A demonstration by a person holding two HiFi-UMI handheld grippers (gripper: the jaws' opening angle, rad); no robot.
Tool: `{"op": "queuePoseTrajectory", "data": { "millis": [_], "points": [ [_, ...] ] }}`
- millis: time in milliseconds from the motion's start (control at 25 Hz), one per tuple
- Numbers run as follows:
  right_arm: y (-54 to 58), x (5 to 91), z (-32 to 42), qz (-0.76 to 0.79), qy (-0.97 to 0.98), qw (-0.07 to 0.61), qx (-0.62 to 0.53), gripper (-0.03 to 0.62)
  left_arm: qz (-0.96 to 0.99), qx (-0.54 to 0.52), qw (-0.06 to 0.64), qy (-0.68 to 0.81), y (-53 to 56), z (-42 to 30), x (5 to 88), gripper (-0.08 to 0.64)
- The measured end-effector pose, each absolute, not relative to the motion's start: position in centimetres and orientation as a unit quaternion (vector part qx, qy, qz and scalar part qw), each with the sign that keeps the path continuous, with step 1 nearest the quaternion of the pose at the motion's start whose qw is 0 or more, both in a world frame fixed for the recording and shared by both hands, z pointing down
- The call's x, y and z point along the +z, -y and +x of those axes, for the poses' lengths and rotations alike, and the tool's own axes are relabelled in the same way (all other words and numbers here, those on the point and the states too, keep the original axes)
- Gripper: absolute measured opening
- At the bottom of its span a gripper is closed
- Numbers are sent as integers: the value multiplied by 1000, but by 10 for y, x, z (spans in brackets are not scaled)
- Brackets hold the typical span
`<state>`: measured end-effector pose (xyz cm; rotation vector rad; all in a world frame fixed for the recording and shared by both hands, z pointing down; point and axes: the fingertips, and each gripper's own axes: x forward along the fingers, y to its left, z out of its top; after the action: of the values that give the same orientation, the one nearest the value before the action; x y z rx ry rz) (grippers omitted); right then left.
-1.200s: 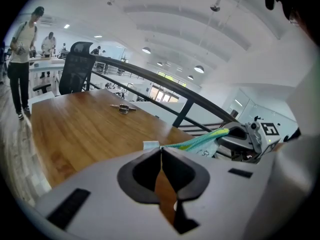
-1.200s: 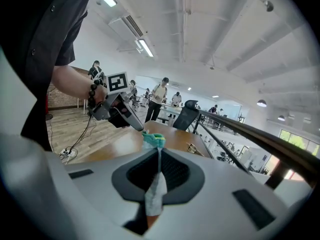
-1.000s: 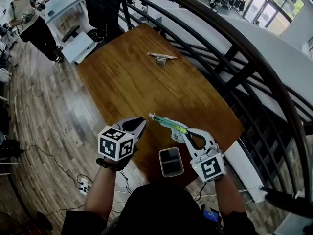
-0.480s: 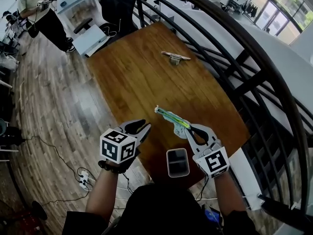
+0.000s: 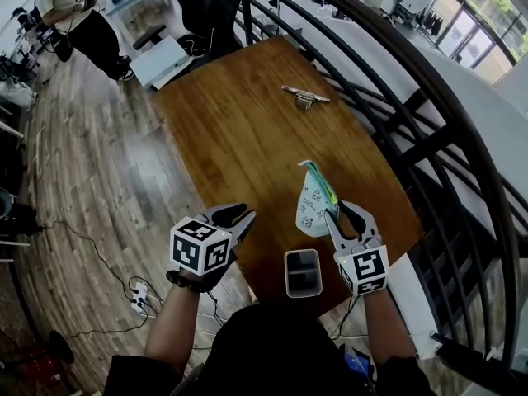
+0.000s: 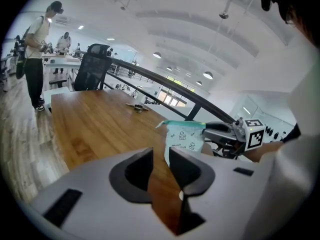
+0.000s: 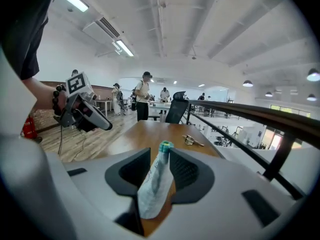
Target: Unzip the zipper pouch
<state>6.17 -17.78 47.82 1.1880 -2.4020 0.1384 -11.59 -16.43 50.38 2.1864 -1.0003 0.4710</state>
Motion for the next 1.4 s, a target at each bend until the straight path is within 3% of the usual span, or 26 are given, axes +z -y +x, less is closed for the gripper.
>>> {"op": "queuePoseTrajectory", "data": {
  "millis": [440, 800, 1400],
  "points": [
    [165, 452, 78, 462, 861, 210, 31, 104, 858, 154, 317, 374, 166, -104, 487, 103],
    [140, 421, 81, 477, 858, 189, -2, 34, 881, 104, 243, 393, 156, -103, 449, 23],
    [73, 371, 106, 546, 831, 106, 5, -3, 908, 0, 102, 407, 111, -119, 368, 14]
  ]
}}
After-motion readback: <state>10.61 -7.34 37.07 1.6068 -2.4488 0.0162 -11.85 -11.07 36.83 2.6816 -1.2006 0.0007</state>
